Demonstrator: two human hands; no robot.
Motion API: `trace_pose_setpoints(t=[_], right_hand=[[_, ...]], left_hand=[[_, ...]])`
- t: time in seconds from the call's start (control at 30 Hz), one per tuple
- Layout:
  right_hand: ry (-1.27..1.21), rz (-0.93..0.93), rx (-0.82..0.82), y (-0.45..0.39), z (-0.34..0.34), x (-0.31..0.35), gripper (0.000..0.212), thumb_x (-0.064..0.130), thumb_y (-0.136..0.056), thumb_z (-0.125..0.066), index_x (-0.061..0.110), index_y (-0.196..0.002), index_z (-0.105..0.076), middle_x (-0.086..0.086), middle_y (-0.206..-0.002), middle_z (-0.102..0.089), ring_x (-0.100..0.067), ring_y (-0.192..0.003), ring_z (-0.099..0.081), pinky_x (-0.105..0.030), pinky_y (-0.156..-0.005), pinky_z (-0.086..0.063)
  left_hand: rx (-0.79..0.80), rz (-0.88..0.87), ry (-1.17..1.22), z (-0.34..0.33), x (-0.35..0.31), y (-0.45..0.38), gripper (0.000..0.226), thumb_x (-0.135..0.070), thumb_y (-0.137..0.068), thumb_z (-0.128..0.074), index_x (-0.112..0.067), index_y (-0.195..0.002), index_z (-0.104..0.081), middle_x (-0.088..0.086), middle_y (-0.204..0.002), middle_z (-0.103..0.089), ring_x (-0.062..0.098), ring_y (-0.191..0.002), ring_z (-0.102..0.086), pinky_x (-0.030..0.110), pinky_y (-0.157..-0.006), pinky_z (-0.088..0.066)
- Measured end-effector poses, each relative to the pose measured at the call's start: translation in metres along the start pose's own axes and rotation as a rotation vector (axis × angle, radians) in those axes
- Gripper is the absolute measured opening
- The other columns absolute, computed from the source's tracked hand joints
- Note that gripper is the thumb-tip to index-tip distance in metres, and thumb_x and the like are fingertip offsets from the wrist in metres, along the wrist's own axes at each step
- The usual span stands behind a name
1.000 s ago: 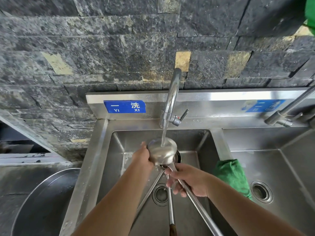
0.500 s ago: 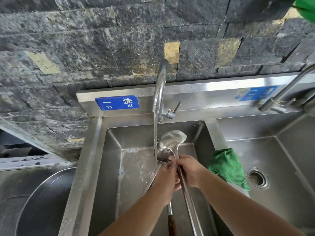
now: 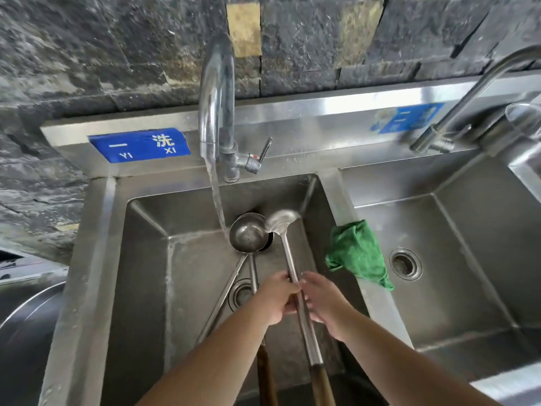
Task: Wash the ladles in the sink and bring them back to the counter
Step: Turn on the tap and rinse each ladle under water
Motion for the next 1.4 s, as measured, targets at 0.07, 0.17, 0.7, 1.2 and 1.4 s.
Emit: trace_pose_setpoints(t=[0.07,0.17,0.7,1.2,1.4], right_hand=[[0.186,0.005,-0.031,0.012,0.002,-0.020,0.020,0.025,-0.094,-0.052,0.038,-0.104,-0.063,0.004,-0.090,-0.069,-0.014,-0.074,-0.063,-0.031,-0.063,-0.050],[0.315,-0.009,-0.066,0.009,0.001,-0.040,0.028,0.025,-0.091,-0.057,0.048,-0.107,-0.054,0.006,-0.091,-0.069,-0.013,-0.077,-0.068,-0.029,-0.062,-0.055],[0.743,-0.194,-0.128,-0.032,0.023,-0.067,0.068,0.012,-0.098,-0.047,0.016,-0.155,-0.010,-0.012,-0.139,-0.050,-0.025,-0.119,-0.056,-0.029,-0.085,-0.049],[0.920,0.073,-0.109,-0.038,-0.045,-0.053,0.052,0.022,-0.097,-0.046,0.020,-0.147,-0.034,-0.002,-0.153,-0.032,-0.021,-0.138,-0.032,-0.038,-0.111,-0.035],[0.437,-0.138,0.022,-0.069,-0.101,-0.051,0.019,0.031,-0.096,-0.050,0.015,-0.098,-0.060,0.001,-0.076,-0.056,-0.012,-0.060,-0.051,-0.024,-0.050,-0.039]], left_hand=[[-0.001,0.026,0.060,-0.002,0.004,-0.020,0.019,0.000,-0.092,-0.061,-0.011,-0.108,-0.061,0.012,-0.096,-0.070,0.028,-0.087,-0.071,0.048,-0.087,-0.057],[-0.044,0.052,0.066,-0.009,0.010,-0.041,0.025,0.001,-0.092,-0.062,-0.023,-0.089,-0.055,0.011,-0.094,-0.067,0.026,-0.084,-0.067,0.052,-0.095,-0.053],[0.122,0.110,-0.126,-0.019,0.045,-0.042,0.053,-0.015,-0.094,-0.061,-0.023,-0.144,-0.044,-0.001,-0.123,-0.062,0.017,-0.110,-0.061,0.034,-0.095,-0.049],[-0.125,-0.042,0.182,0.061,0.044,-0.020,0.027,-0.013,-0.097,-0.054,-0.022,-0.123,-0.058,0.001,-0.116,-0.067,0.014,-0.097,-0.066,0.033,-0.086,-0.049],[-0.331,-0.097,0.107,0.100,0.043,-0.032,0.020,-0.011,-0.091,-0.057,-0.023,-0.105,-0.065,0.004,-0.100,-0.065,0.018,-0.083,-0.057,0.030,-0.074,-0.043]])
Point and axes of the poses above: each hand's wrist, its own y-axis away from the middle knuckle, its own z-axis out of the back of the hand, x = y × z, the point moved 4 cm from there along -y, towards the middle knuckle
